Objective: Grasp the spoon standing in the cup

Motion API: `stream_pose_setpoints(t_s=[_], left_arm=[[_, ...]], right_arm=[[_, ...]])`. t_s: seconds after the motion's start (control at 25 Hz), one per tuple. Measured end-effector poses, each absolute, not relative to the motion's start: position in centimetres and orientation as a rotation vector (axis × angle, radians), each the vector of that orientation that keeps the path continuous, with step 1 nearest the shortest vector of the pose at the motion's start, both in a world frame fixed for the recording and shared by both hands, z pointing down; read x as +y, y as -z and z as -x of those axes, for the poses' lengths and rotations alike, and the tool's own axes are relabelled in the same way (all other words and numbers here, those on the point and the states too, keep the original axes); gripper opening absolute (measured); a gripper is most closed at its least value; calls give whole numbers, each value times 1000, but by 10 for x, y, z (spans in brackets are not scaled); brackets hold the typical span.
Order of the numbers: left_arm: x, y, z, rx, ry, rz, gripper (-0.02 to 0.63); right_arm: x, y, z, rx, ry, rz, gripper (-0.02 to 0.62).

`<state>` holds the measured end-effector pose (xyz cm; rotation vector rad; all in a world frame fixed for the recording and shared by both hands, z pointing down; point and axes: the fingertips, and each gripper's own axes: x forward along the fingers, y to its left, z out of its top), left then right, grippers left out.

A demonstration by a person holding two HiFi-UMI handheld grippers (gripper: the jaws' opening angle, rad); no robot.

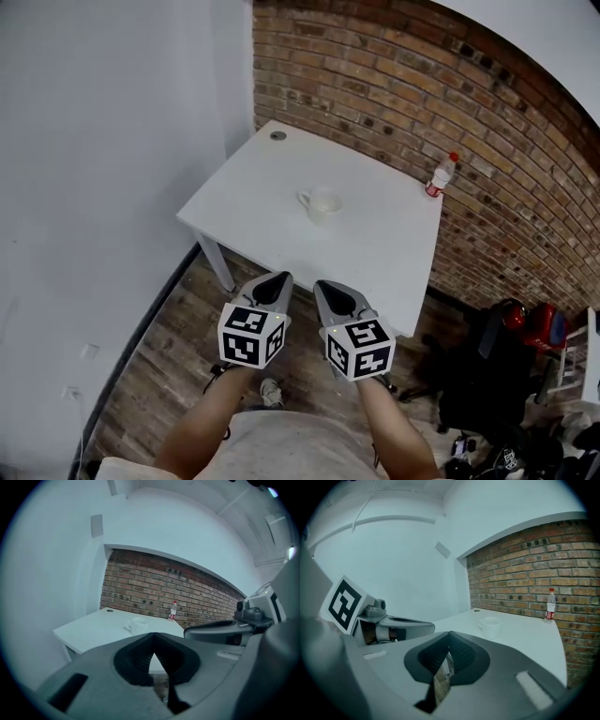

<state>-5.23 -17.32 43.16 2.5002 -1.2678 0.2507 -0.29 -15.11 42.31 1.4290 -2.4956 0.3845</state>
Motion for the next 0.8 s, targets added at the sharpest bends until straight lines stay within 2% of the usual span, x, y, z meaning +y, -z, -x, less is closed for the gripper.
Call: stream_pose_setpoints(t_s=[0.32, 0.8], left_arm=[[-217, -438, 63, -1208, -242, -2507, -6], [-285, -447, 38, -1191, -194, -2501, 6]], right_arm=[[-189, -423, 8, -2443, -393, -1511, 6], [-241, -429, -12, -2430, -392, -1568, 6]])
